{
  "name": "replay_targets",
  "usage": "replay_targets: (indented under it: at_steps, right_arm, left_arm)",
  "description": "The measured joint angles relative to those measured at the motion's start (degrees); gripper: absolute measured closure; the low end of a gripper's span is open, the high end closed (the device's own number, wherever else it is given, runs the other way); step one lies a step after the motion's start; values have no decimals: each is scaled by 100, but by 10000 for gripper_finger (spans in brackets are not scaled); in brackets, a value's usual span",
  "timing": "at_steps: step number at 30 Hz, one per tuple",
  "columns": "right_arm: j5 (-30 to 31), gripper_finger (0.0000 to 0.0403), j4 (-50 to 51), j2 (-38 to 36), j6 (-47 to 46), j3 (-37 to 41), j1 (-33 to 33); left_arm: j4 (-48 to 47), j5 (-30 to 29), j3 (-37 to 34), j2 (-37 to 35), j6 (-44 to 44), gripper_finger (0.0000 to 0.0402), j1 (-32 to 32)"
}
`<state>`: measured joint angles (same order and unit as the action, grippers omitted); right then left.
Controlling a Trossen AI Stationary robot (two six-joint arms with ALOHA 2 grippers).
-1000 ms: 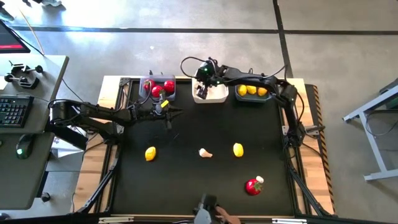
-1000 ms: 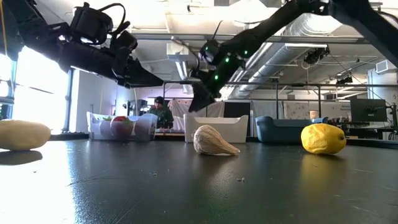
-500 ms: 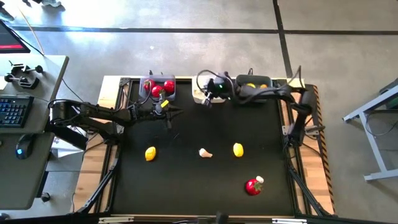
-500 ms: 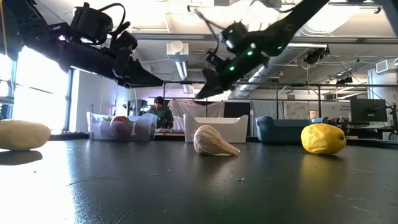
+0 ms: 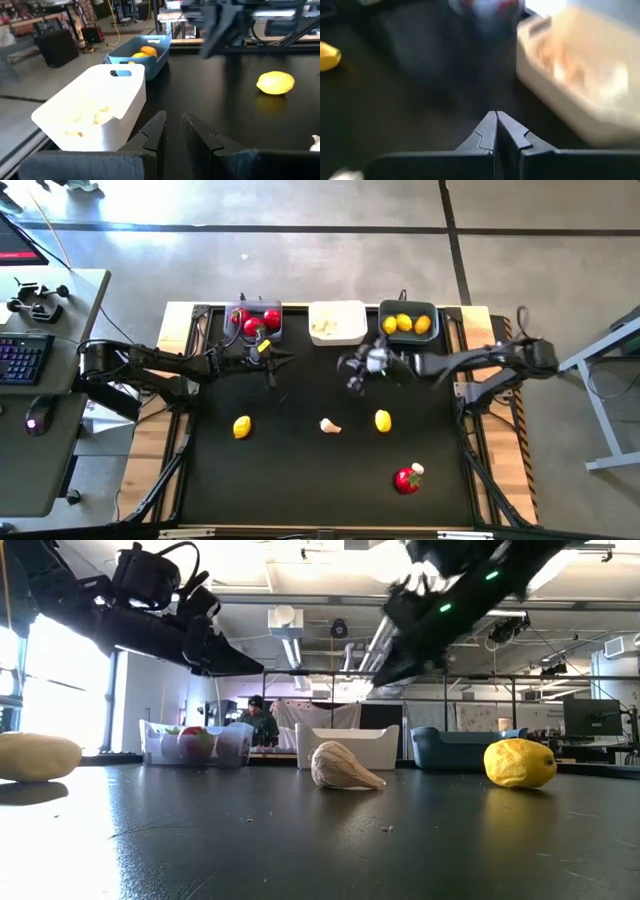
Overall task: Sort produce into baskets
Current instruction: Put the lemon into the blue bin
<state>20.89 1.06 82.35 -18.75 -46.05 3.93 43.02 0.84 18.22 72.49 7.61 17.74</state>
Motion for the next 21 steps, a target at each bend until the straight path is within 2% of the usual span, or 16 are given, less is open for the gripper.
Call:
replay_targets:
  at_steps: [7,13,16,21]
  right_arm:
    - [207,402,2033,-738,-2950,35,-1160]
    - [-193,396,3671,-701,-4544,-439,-1817]
    - [-480,369,4038,-541,-4911,-604,-2032]
    - [-888,278,4252,-226,-5370,-771,-2230]
  left_arm:
    - [21,14,0,0,161,353,0]
    - [18,11,0,-1,87,353,0]
    - [17,11,0,0,58,353,0]
    - [15,9,0,-2,56,353,0]
